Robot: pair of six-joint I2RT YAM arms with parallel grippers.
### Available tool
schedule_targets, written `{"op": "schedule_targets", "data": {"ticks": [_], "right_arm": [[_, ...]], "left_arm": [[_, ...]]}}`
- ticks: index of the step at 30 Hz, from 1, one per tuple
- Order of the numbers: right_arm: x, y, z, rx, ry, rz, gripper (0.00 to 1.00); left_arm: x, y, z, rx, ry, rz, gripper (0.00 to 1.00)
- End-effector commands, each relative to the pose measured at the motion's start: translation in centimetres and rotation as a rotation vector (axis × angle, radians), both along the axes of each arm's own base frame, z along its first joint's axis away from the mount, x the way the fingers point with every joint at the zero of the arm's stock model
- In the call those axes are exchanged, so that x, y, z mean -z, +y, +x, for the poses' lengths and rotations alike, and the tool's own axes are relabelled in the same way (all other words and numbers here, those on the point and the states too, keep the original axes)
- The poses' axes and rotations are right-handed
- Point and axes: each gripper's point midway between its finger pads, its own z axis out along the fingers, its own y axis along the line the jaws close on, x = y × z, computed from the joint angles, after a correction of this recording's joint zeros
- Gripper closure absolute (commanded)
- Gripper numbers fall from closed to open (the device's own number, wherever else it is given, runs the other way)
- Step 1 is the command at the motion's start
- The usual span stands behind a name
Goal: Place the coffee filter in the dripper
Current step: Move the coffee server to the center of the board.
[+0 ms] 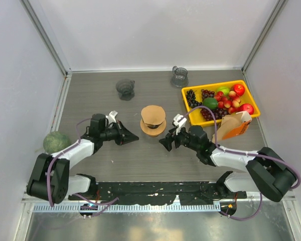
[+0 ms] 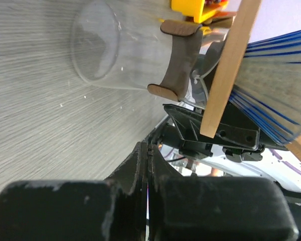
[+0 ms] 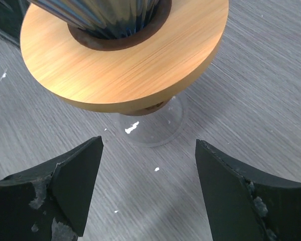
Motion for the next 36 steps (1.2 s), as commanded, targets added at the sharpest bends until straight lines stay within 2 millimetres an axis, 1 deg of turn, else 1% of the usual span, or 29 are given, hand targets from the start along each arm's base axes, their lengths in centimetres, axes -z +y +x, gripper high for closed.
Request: {"op": "schedule_targets", "data": {"ticks": [1,2,3,4,5,6,7,8,9,10,13,15,16,19,22,24,25,28,32,36], "right_arm": [[-0.9,-0.3,-0.9,0.044,0.095,0.064,0.22],[-1.2,-0.1,-1.0,0.044,0.111,0.076,0.24],[-1.1,0.0,-1.6,0.049,0.171,0.101,0.31],[-1.4,0.1,-1.9,0.05,0.199,0.12,0.34],[-1.4,0.4,-2.7,0.04,0.259,0.146,0.41],[-1.6,0.5,-3.0,0.044,0.298,0.173,0.44],[-1.7,1.0,-3.9,0.031,0.373,0.214,0.49],[-1.8,1.2,-4.2,0.025,0.403,0.231,0.51],[-2.4,1.9,-4.8,-0.001,0.451,0.288,0.54],[-2.6,2.1,-4.9,-0.007,0.46,0.311,0.55],[-3.1,3.2,-3.9,-0.002,0.478,0.368,0.56],[-3.2,3.6,-3.1,0.0,0.477,0.383,0.56],[-2.6,3.8,-2.9,0.001,0.495,0.377,0.56],[-3.1,4.2,-1.9,0.005,0.484,0.399,0.57],[-2.9,4.4,-1.0,0.019,0.483,0.41,0.57],[-2.8,4.4,-0.4,0.031,0.482,0.415,0.56],[-3.0,4.4,-0.2,0.031,0.474,0.418,0.56],[-2.7,4.1,0.8,0.058,0.465,0.411,0.56],[-2.1,3.2,2.9,0.115,0.457,0.407,0.56],[-2.3,3.0,4.5,0.124,0.429,0.406,0.56]], "left_arm": [[-2.6,-3.0,0.8,0.022,-0.055,-0.163,1.0],[-2.4,-3.4,0.7,0.03,-0.044,-0.163,1.0],[-2.1,-3.8,0.5,0.039,-0.026,-0.167,1.0],[-2.1,-4.0,0.5,0.043,-0.019,-0.175,1.0],[-1.9,-4.2,0.6,0.042,-0.005,-0.177,1.0],[-1.6,-4.4,0.6,0.042,0.006,-0.175,1.0],[-1.6,-4.6,0.8,0.044,0.004,-0.177,1.0],[-1.4,-4.7,0.8,0.046,0.011,-0.176,1.0],[-1.2,-4.8,0.8,0.045,0.016,-0.175,1.0],[-1.0,-4.9,0.9,0.046,0.02,-0.174,1.0],[-0.5,-5.2,1.4,0.04,0.029,-0.173,1.0],[-0.7,-5.5,2.0,0.047,0.027,-0.182,1.0],[-0.9,-5.8,2.2,0.053,0.03,-0.189,1.0],[-1.1,-6.5,2.9,0.064,0.028,-0.203,1.0],[-1.0,-6.8,3.6,0.059,0.027,-0.212,1.0],[-0.5,-7.0,3.8,0.057,0.04,-0.21,1.0],[-0.5,-7.0,4.0,0.056,0.039,-0.214,1.0],[-0.8,-7.3,4.8,0.047,0.031,-0.225,1.0],[-1.2,-7.9,6.2,0.038,0.009,-0.244,1.0],[-1.4,-8.4,7.3,0.034,-0.001,-0.253,1.0]]}}
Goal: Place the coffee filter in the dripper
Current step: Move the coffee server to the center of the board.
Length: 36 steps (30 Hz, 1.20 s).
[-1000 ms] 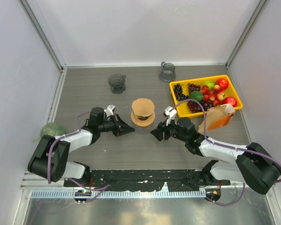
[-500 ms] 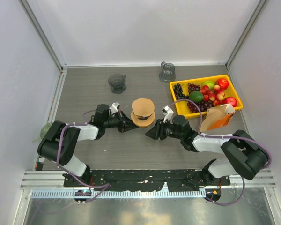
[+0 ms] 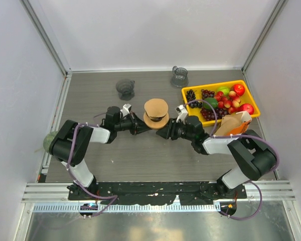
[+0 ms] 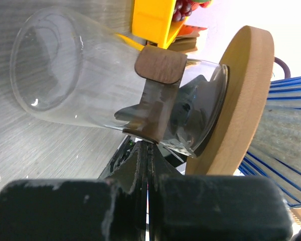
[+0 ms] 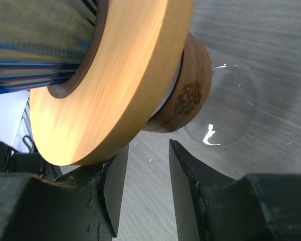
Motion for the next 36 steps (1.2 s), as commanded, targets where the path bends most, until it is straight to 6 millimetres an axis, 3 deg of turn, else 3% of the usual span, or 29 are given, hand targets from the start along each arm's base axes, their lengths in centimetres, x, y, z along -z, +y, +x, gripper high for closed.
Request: {"op": "schedule_targets", "data": {"ticks": [1,12,18,22,26,31,34,35,36], "right_arm": [[-2.5,0.4,3.2,0.034,-0.108,0.036,0.56],[-3.8,-0.1,9.5,0.074,-0.197,0.026,0.55],[-3.5,0.1,12.1,0.094,-0.216,0.008,0.55],[-3.1,0.0,13.0,0.089,-0.225,-0.006,0.55],[-2.8,-0.1,12.9,0.081,-0.215,-0.009,0.55],[-3.1,-1.5,10.8,0.06,-0.175,-0.014,0.54],[-5.2,-3.0,8.9,0.043,-0.184,-0.049,0.52],[-7.5,-3.4,8.5,0.031,-0.242,-0.05,0.52],[-7.0,-4.2,7.8,0.033,-0.198,-0.079,0.5]], "left_arm": [[-2.4,-1.2,2.3,-0.01,-0.102,-0.054,1.0],[-3.3,-2.4,7.1,-0.042,-0.168,-0.087,1.0],[-1.8,-1.5,9.7,-0.091,-0.161,-0.048,1.0],[-0.9,-0.8,10.3,-0.096,-0.154,-0.023,1.0],[-0.2,-0.3,10.1,-0.103,-0.136,-0.006,1.0],[0.3,1.4,8.4,-0.114,-0.112,0.031,1.0],[0.3,3.2,6.8,-0.129,-0.095,0.081,0.95],[0.2,3.8,6.4,-0.132,-0.099,0.102,0.91],[0.0,4.6,5.8,-0.135,-0.105,0.126,0.87]]}}
